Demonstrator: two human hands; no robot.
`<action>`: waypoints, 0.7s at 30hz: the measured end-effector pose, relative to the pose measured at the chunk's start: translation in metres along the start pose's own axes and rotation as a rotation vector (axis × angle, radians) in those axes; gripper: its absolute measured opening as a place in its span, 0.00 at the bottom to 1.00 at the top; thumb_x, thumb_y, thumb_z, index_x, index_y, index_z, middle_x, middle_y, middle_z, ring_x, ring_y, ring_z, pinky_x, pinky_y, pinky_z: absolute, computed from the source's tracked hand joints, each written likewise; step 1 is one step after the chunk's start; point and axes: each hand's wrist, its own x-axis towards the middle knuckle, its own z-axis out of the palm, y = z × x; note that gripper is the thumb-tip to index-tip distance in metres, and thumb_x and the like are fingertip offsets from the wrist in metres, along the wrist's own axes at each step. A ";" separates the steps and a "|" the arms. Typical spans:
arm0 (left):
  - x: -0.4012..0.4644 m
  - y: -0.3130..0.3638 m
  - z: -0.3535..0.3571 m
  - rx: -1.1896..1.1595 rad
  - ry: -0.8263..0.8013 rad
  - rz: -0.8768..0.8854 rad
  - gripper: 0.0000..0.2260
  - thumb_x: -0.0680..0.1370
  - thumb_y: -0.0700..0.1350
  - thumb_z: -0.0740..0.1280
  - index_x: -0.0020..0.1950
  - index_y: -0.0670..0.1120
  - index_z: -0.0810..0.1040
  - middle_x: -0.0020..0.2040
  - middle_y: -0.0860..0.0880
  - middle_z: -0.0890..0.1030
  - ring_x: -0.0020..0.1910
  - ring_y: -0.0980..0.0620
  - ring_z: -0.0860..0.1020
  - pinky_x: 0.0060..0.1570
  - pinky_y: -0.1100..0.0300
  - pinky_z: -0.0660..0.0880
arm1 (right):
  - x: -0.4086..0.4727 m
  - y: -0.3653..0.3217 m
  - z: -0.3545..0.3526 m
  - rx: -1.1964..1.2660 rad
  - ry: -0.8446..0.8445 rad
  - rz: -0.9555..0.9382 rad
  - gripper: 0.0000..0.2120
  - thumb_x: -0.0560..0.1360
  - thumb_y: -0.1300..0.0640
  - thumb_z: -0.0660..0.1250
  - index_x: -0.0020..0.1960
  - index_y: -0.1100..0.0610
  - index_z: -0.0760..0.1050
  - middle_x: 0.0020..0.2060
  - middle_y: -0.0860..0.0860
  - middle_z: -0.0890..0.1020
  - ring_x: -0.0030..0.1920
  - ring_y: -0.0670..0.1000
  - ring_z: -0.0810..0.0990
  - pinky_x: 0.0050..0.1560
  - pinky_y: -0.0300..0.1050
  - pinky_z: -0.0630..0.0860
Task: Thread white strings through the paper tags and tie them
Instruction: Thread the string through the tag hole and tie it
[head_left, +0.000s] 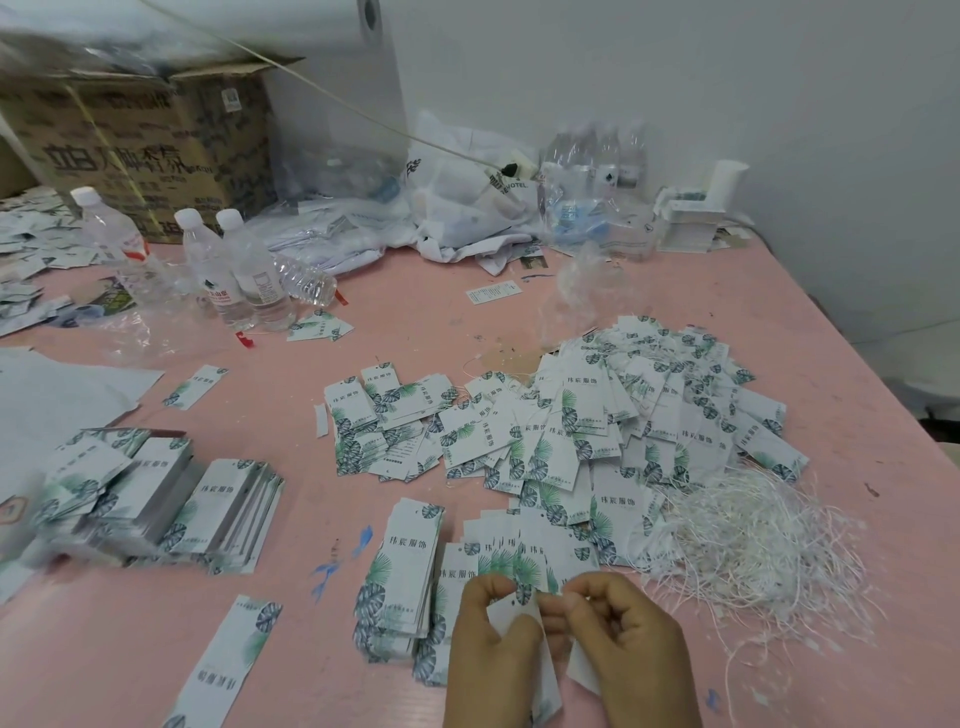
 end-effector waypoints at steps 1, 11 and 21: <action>0.001 -0.002 -0.001 0.015 -0.004 0.004 0.12 0.74 0.21 0.56 0.45 0.37 0.67 0.22 0.48 0.77 0.19 0.58 0.74 0.20 0.69 0.69 | 0.000 -0.002 0.001 -0.013 -0.004 -0.005 0.14 0.72 0.67 0.72 0.38 0.47 0.82 0.31 0.56 0.84 0.33 0.51 0.85 0.37 0.41 0.81; 0.013 -0.024 0.000 0.035 0.020 0.099 0.11 0.65 0.41 0.69 0.43 0.40 0.72 0.27 0.48 0.76 0.25 0.55 0.69 0.26 0.66 0.67 | 0.002 -0.004 0.006 -0.235 -0.039 -0.062 0.16 0.70 0.62 0.74 0.40 0.39 0.79 0.30 0.57 0.77 0.26 0.41 0.70 0.32 0.34 0.72; 0.005 -0.029 0.000 0.059 -0.042 0.137 0.09 0.66 0.41 0.67 0.45 0.45 0.79 0.33 0.45 0.82 0.28 0.56 0.75 0.30 0.66 0.71 | 0.004 -0.006 0.005 -0.259 0.015 -0.034 0.16 0.69 0.61 0.75 0.41 0.39 0.79 0.30 0.55 0.78 0.27 0.43 0.72 0.32 0.33 0.71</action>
